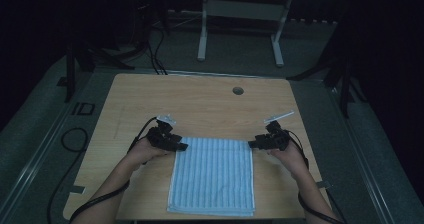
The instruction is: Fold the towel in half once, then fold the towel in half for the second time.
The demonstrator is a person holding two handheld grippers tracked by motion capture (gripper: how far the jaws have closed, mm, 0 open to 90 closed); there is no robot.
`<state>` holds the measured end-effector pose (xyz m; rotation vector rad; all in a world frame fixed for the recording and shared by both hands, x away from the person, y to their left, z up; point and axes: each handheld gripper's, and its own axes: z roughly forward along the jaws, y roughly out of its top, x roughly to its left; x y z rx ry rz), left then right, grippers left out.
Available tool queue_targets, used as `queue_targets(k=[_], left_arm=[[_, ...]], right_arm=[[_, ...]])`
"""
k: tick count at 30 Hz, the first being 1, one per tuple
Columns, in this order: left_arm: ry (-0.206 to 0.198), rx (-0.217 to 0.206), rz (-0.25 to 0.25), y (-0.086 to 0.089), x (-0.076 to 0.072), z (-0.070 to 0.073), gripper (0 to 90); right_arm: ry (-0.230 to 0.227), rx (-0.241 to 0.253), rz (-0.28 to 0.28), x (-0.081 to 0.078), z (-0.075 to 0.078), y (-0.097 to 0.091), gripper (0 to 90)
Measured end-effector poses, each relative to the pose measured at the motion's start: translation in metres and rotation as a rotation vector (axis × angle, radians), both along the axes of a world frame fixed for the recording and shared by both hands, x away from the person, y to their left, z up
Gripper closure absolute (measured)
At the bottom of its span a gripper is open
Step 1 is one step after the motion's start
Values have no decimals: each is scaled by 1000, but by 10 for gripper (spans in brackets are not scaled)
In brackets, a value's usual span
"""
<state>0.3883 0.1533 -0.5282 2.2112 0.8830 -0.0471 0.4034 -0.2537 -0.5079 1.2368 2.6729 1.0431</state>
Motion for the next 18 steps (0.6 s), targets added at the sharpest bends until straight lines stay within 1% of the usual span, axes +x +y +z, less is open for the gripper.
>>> queue_targets(k=[2,6,8,10,11,13,14,15,16,17,18], left_arm=[[-1,3,-1,-1,0,-1,472],[3,7,-2,-1,-1,-2,472],[3,7,-2,-2,-1,-3,472],[3,7,-2,-2,-1,-3,472],[7,13,-4,-3,0,-5,472],[15,25,-12,-8,1,-9,473],[16,36,-14,-10,2,-10,473],[16,36,-14,-10,2,-10,474],[24,48,-20,-13,2,-13,478],[18,45,-21,-14,2,-14,478],[18,45,-21,-14,2,-14,483]], right_arm=[[5,-1,2,0,-1,1,484],[-5,-7,-3,0,-2,2,460],[1,8,0,0,-2,2,461],[2,6,0,0,-3,3,461],[8,-2,13,0,-5,5,471],[14,-28,21,-1,-7,8,510],[11,-36,26,-1,-8,10,522],[14,-46,29,0,-9,11,552],[18,-53,31,0,-10,12,589],[17,-62,36,0,-10,14,603],[18,-68,40,0,-11,15,644]])
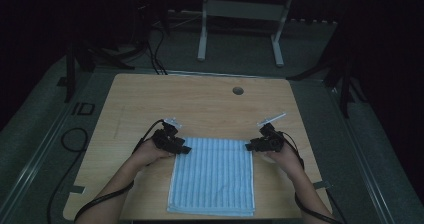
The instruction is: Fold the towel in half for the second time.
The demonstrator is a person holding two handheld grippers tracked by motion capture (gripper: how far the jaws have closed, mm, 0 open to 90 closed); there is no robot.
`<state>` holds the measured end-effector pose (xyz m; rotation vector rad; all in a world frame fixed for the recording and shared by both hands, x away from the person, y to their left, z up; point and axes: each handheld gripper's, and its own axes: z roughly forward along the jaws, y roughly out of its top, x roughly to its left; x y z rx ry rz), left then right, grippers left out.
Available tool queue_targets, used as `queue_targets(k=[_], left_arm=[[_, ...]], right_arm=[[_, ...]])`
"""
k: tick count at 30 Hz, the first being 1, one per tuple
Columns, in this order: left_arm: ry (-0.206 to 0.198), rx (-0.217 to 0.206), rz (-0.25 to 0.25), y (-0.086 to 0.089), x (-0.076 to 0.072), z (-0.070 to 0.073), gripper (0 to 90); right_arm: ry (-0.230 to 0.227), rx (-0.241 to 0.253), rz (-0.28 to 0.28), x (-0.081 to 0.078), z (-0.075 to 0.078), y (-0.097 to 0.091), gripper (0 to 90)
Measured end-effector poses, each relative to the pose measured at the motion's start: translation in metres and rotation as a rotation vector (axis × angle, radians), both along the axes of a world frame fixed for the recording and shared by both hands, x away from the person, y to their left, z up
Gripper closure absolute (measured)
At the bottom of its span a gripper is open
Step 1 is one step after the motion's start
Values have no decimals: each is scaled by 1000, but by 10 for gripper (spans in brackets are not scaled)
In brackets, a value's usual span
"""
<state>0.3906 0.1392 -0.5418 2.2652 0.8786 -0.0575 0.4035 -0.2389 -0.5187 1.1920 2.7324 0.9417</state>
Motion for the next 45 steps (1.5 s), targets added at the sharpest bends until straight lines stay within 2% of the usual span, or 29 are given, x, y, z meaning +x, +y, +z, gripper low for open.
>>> queue_targets(k=[1,2,3,4,5,6,7,9,10,12,14,15,17,18,19,21,23,24,25,26,27,28,29,30,33,35,38,44,45], left_arm=[[3,-2,4,-1,1,0,483],[5,2,7,-2,2,0,524],[5,2,7,-2,2,0,546],[1,12,13,-2,3,0,610],[1,12,13,-2,3,0,652],[4,12,16,-1,4,0,663],[7,15,21,-1,5,0,730],[11,9,28,-1,6,0,747],[10,10,21,-2,7,0,786],[12,8,30,-3,7,0,788],[-6,12,31,-3,8,1,796],[2,8,34,-3,8,1,798],[-33,5,51,-4,8,3,832],[-33,5,51,-4,8,3,833],[-26,-7,64,-3,9,4,830],[-39,-4,69,-4,8,4,826],[-44,-2,88,-2,9,6,760],[-33,-11,96,1,10,7,730],[-31,-6,99,2,11,8,682],[-40,4,114,3,12,9,618],[-40,4,114,3,12,9,578],[-48,9,136,5,13,10,578],[-48,9,136,5,13,10,538],[-52,-3,191,12,17,13,497],[-43,-26,222,19,22,14,488],[-33,-23,221,20,25,12,489],[-23,-19,198,18,27,7,489],[-3,-16,145,13,28,2,509],[-1,-1,135,12,28,0,509]], right_arm=[[0,0,0,0,0,0,644],[13,-11,-3,2,-2,1,717],[20,-16,-3,3,-3,2,756],[27,-23,-1,4,-4,3,800],[27,-23,-1,4,-4,3,800],[26,-30,-3,6,-5,4,870],[26,-28,-4,7,-5,4,874],[23,-26,-3,9,-5,4,877],[17,-26,-4,10,-3,4,882],[19,-17,-5,13,-1,4,883],[-7,-28,-16,14,3,4,884],[-7,-21,-17,15,4,4,883],[-22,-19,-18,16,8,4,884],[-22,-19,-18,16,8,4,884],[-25,-6,-17,17,12,4,884],[-33,-12,-14,17,13,5,883],[-32,-10,-11,18,14,6,883],[-30,-8,-11,19,14,5,876],[-14,-8,-11,20,14,5,830],[-11,-7,-11,21,13,5,717],[-11,-7,-11,21,13,5,717],[-10,2,-24,23,12,4,644],[-2,8,-42,25,12,2,634],[-12,27,-65,27,13,-2,572],[3,56,-92,30,13,-6,529],[9,50,-103,32,10,-6,491],[27,26,-101,34,5,-4,481],[50,2,-91,36,-5,-1,555],[49,-1,-93,36,-6,0,559]])
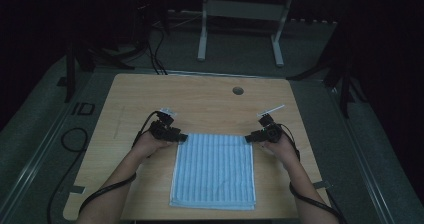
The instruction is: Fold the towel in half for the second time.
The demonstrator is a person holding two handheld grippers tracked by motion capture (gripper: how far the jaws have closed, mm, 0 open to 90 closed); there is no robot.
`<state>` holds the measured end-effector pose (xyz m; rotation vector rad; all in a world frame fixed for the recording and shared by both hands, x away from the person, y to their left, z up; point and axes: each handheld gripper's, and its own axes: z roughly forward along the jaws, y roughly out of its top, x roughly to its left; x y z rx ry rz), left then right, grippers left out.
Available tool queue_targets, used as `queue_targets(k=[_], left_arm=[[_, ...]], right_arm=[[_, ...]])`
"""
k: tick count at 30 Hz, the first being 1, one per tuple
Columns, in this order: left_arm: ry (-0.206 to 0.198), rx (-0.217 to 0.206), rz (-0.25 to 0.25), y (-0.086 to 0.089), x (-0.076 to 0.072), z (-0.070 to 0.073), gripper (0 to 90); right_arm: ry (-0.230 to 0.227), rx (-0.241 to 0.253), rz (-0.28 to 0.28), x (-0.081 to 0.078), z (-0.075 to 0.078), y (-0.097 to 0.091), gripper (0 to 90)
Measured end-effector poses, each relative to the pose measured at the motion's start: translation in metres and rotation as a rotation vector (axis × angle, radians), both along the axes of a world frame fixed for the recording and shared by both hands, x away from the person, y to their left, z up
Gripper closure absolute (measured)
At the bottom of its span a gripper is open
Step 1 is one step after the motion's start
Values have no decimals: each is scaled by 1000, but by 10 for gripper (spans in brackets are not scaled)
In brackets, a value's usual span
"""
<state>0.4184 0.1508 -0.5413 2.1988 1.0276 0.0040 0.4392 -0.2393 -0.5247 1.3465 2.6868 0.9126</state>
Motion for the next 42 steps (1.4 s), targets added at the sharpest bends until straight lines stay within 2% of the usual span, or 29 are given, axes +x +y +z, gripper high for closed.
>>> queue_targets(k=[2,4,6,7,9,10,13,21,22,23,24,25,33,38,42], left_arm=[[1,5,-5,-1,0,-2,510],[4,-7,8,-1,1,-3,534],[-1,7,13,-1,2,-3,609],[1,10,13,-1,3,-4,682],[0,18,17,0,5,-4,767],[12,8,19,1,6,-4,804],[-12,-5,46,3,8,0,873],[-64,-17,51,5,12,16,879],[-84,-14,60,5,12,18,879],[-93,-32,71,6,12,21,880],[-93,-32,71,6,12,21,879],[-108,-43,77,8,13,27,879],[-164,-92,84,16,10,49,879],[-191,-122,84,19,2,63,879],[-174,-112,31,18,-15,60,879]], right_arm=[[15,-2,13,0,-2,2,575],[18,-28,29,-1,-6,6,614],[9,-33,36,-1,-6,8,664],[2,-46,35,-2,-6,9,709],[-1,-50,32,-1,-6,10,800],[0,-47,32,0,-6,10,824],[-6,-34,28,4,-4,9,856],[-39,-39,24,15,12,10,862],[-45,-39,22,17,15,10,863],[-52,-35,24,18,17,10,863],[-52,-35,24,18,17,10,863],[-60,-35,20,19,20,11,863],[-144,-11,18,23,53,12,864],[-203,9,34,15,72,14,865],[-235,18,68,-3,73,15,865]])
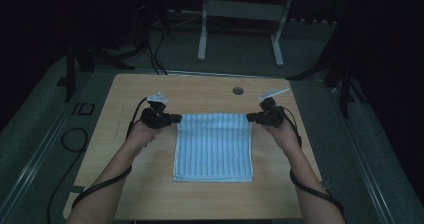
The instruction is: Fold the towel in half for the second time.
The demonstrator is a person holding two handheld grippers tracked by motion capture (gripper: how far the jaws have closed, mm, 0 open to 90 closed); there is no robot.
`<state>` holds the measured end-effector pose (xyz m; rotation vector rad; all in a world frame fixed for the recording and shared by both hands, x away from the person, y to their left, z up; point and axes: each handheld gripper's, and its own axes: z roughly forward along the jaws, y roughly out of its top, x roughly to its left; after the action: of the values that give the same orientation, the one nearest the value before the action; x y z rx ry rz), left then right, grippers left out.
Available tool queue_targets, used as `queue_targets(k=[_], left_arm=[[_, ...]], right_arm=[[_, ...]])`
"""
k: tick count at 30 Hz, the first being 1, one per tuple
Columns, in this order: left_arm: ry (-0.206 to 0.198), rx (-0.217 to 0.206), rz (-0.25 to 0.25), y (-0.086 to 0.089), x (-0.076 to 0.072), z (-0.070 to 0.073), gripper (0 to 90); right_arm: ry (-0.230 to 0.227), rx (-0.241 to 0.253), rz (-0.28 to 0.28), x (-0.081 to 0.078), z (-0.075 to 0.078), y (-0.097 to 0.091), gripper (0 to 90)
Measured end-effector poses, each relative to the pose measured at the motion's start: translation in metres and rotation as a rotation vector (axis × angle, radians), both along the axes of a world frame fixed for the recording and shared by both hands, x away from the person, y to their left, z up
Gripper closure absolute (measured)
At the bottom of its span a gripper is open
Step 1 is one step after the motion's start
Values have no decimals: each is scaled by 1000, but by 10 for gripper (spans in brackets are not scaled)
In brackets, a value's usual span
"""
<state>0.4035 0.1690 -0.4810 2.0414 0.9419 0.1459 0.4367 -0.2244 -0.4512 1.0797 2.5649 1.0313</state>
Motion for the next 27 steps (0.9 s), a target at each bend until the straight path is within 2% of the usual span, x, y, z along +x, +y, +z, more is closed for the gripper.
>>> queue_targets(k=[4,6,8,13,16,19,22,25,27], left_arm=[[20,8,-29,3,-18,-11,878],[36,-11,-40,6,-25,-15,878],[31,-15,-51,7,-33,-17,877],[29,-19,-84,4,-52,-18,877],[15,-29,-97,4,-61,-12,876],[-5,-55,-109,7,-69,-4,876],[-1,-90,-111,12,-77,-1,876],[12,-82,-126,12,-87,-5,875],[38,-72,-143,10,-94,-11,875]], right_arm=[[9,10,16,-18,-12,-6,865],[22,17,25,-27,-19,-10,865],[42,38,36,-36,-25,-13,865],[29,11,62,-65,-33,-12,865],[17,23,74,-77,-30,-14,865],[-9,47,77,-87,-20,-17,865],[-38,73,85,-97,-10,-21,865],[-39,96,95,-108,-7,-25,864],[-20,91,100,-115,-12,-26,864]])
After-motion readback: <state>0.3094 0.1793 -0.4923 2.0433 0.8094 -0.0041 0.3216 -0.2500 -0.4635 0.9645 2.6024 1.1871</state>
